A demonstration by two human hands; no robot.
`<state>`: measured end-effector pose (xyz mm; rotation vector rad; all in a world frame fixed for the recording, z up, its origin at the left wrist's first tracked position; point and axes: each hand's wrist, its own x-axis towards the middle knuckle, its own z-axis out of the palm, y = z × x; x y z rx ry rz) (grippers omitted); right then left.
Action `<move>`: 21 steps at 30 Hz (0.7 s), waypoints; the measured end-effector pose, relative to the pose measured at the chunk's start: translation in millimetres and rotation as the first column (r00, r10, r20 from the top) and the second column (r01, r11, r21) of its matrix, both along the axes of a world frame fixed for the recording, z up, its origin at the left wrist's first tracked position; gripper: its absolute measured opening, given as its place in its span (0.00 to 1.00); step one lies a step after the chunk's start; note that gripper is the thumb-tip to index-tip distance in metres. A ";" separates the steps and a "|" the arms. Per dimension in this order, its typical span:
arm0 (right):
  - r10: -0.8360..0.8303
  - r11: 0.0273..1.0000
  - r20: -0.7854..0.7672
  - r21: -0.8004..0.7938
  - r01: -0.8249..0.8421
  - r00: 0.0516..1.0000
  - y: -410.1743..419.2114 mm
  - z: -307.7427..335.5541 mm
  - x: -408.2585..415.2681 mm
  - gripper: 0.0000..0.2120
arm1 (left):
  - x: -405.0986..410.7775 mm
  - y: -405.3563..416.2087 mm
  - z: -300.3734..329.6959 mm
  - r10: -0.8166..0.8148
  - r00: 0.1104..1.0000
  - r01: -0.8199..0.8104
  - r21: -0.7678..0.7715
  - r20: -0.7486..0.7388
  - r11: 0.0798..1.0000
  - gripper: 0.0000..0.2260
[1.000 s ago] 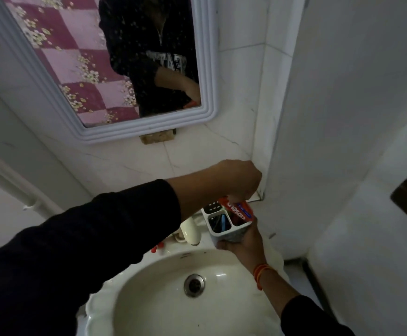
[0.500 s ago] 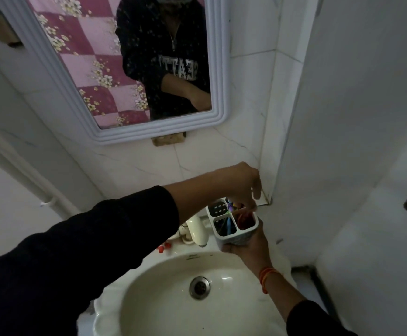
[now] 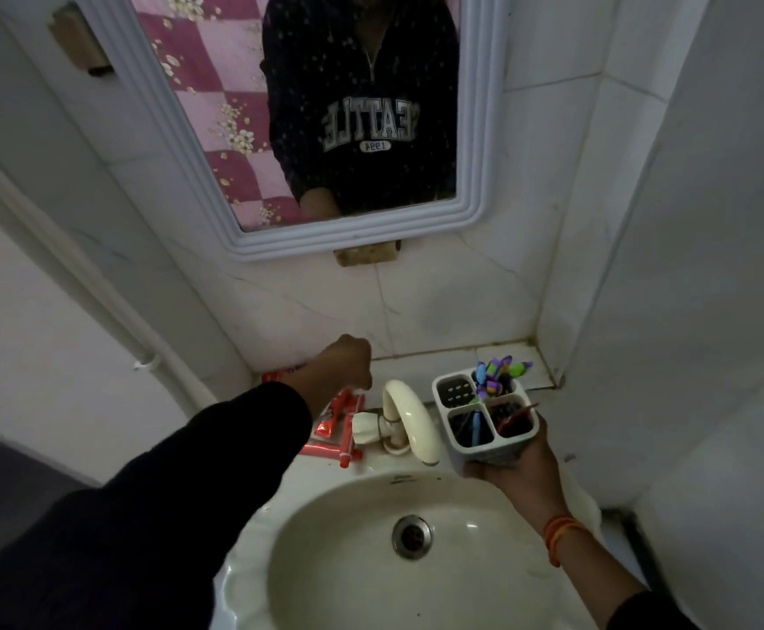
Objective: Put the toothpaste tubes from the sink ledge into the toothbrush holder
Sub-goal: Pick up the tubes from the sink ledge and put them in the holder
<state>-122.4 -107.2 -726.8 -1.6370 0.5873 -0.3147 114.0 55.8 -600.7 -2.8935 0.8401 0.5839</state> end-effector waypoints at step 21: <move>-0.175 0.529 0.059 0.847 0.043 0.983 3.6 19.1 11.2 0.13 | 18.2 29.6 -60.4 0.049 0.997 -0.042 -0.139 0.053 0.989 0.16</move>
